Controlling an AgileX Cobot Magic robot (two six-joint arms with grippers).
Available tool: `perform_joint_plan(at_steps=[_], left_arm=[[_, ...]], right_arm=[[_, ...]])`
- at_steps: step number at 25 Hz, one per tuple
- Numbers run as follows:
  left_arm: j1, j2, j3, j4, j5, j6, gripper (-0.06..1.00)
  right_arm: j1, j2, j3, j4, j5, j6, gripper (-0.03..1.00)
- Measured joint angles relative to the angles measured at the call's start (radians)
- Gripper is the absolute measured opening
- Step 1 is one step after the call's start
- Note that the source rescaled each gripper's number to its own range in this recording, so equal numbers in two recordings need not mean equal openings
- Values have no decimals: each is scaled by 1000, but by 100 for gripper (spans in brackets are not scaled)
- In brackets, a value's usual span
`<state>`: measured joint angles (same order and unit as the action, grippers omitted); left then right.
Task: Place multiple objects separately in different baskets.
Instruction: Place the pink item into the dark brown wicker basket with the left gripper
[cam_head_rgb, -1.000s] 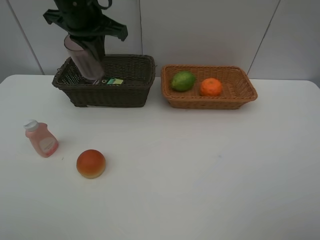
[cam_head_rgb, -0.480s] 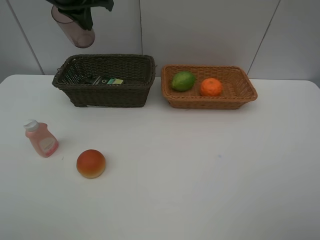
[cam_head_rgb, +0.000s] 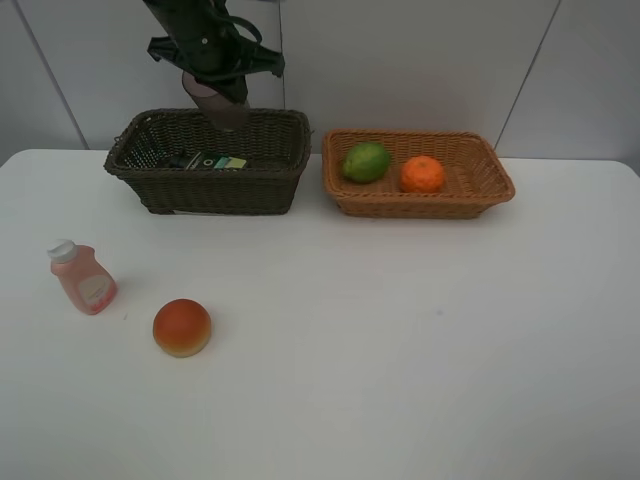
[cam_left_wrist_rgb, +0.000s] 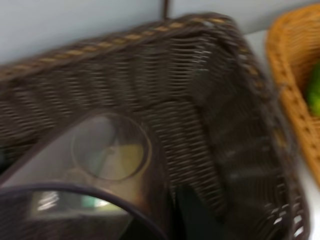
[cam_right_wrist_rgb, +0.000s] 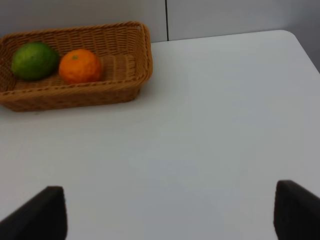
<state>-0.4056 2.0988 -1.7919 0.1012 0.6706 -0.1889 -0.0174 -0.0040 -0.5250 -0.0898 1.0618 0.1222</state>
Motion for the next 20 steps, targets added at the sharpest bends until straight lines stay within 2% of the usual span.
perform_joint_plan(at_steps=[5, 10, 20], left_arm=[[-31, 67, 0, -46, -104, 33, 0], [-40, 106, 0, -76, -156, 43, 0], [-40, 165, 4, -78, -163, 43, 0]], right_arm=[[0, 0, 0, 0, 0, 0, 67], [0, 0, 0, 0, 0, 0, 67], [0, 0, 0, 0, 0, 0, 67]])
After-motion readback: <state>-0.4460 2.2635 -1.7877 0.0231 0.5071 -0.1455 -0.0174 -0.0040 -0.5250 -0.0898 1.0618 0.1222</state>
